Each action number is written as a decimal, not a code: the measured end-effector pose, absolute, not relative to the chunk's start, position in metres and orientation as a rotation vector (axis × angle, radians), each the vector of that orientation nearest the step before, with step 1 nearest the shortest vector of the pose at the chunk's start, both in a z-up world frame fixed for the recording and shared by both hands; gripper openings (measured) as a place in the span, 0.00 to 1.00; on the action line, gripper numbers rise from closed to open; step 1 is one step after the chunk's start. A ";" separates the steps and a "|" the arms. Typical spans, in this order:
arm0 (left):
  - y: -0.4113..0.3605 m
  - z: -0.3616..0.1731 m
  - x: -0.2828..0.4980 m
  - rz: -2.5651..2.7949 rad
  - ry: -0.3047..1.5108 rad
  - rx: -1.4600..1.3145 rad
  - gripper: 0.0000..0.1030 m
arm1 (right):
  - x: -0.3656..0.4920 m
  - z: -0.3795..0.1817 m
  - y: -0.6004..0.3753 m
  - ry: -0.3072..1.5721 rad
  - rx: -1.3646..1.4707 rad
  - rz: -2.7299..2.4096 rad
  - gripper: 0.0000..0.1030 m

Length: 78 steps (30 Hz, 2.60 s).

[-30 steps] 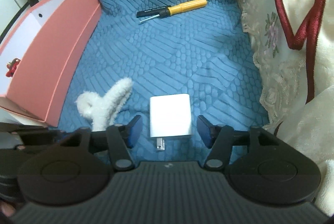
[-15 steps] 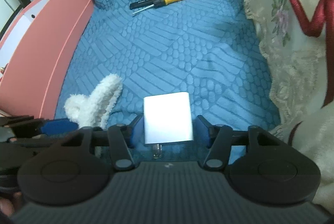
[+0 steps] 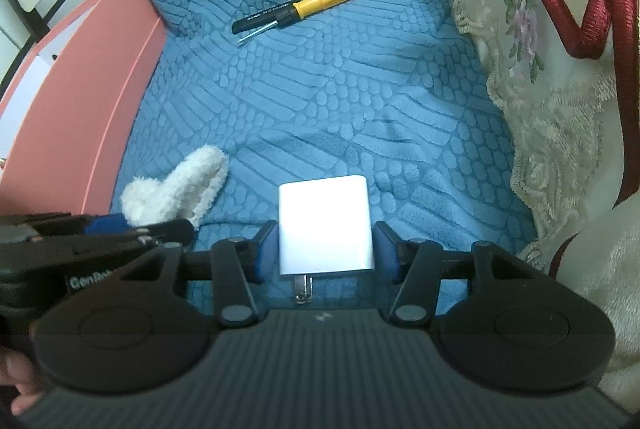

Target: Organize rigid objects

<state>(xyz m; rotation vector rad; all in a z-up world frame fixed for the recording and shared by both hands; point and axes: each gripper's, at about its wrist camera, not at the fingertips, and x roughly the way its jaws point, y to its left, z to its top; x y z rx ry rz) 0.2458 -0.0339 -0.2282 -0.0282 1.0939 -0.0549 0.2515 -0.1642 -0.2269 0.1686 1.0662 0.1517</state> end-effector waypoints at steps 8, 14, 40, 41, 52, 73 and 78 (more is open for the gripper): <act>-0.025 -0.215 0.245 -0.044 1.083 -0.070 0.46 | 0.251 -0.216 -0.169 1.045 0.167 0.141 0.53; -0.024 -0.194 0.235 -0.065 1.051 -0.100 0.46 | 0.242 -0.197 -0.171 1.007 0.142 0.145 0.53; -0.006 -0.063 0.107 -0.096 0.815 -0.142 0.46 | 0.135 -0.073 -0.148 0.763 0.082 0.291 0.53; -0.004 -0.060 0.101 -0.091 0.809 -0.144 0.46 | 0.133 -0.071 -0.146 0.758 0.082 0.297 0.53; 0.060 -0.043 0.045 0.000 0.759 -0.213 0.46 | 0.108 -0.043 -0.092 0.726 0.036 0.414 0.53; 0.245 -0.061 0.088 0.192 0.785 -0.352 0.46 | 0.180 -0.063 0.049 0.836 -0.011 0.531 0.53; 0.280 -0.089 0.124 0.202 0.838 -0.363 0.46 | 0.207 -0.086 0.073 0.891 -0.011 0.516 0.53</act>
